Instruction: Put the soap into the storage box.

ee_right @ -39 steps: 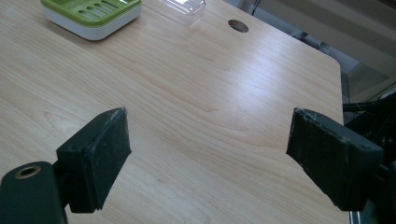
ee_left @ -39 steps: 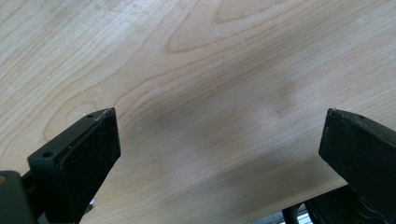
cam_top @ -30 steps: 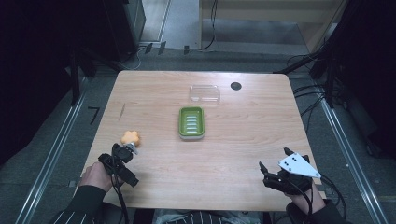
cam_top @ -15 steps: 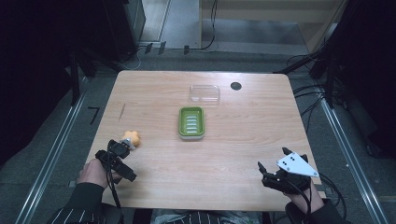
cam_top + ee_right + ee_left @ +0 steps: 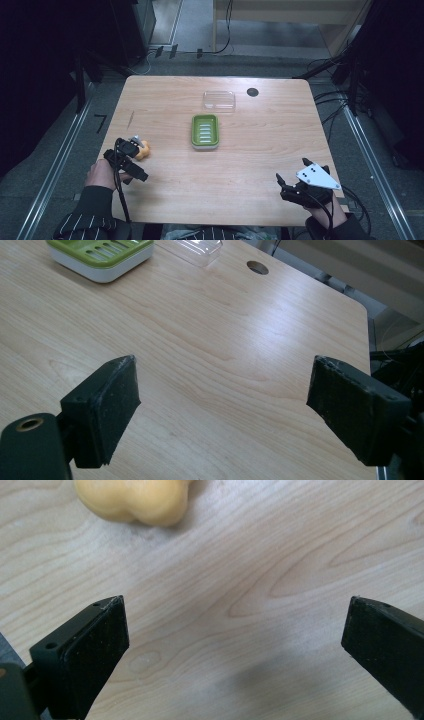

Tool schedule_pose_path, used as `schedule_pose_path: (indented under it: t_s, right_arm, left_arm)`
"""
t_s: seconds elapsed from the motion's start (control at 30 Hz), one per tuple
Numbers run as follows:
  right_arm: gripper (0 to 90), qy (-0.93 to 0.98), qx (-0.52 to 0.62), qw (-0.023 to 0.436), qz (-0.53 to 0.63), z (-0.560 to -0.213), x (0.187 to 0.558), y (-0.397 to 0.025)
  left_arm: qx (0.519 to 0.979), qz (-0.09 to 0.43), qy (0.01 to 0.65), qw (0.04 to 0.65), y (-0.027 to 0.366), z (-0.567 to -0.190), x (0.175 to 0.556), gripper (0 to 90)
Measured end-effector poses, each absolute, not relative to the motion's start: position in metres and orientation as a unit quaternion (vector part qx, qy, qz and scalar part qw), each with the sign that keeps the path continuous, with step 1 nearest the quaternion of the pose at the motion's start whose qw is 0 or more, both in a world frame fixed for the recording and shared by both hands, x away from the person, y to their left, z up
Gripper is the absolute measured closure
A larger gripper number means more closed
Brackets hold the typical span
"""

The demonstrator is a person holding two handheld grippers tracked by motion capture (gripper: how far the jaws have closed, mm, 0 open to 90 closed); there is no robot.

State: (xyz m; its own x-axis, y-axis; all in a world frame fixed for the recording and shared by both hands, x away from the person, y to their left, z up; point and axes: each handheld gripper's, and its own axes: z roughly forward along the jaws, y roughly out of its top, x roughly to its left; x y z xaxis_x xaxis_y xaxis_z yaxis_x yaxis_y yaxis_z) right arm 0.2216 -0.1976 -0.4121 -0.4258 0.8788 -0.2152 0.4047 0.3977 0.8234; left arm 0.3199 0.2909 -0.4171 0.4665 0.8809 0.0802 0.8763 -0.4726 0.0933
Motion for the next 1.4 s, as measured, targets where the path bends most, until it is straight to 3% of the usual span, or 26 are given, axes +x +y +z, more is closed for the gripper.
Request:
schedule_pose_path:
  t_s: [0.73,1.4]
  right_arm:
    - [13.7,0.767,0.418,0.334,0.353,-0.412,0.222,-0.197]
    - [13.7,0.768,0.417,0.333,0.353,-0.412,0.222,-0.198]
  left_arm:
    - [0.851,0.062,0.518,0.064,0.302,-0.417,0.353,0.0]
    - [0.86,0.063,0.504,0.049,0.298,-0.431,0.383,0.0]
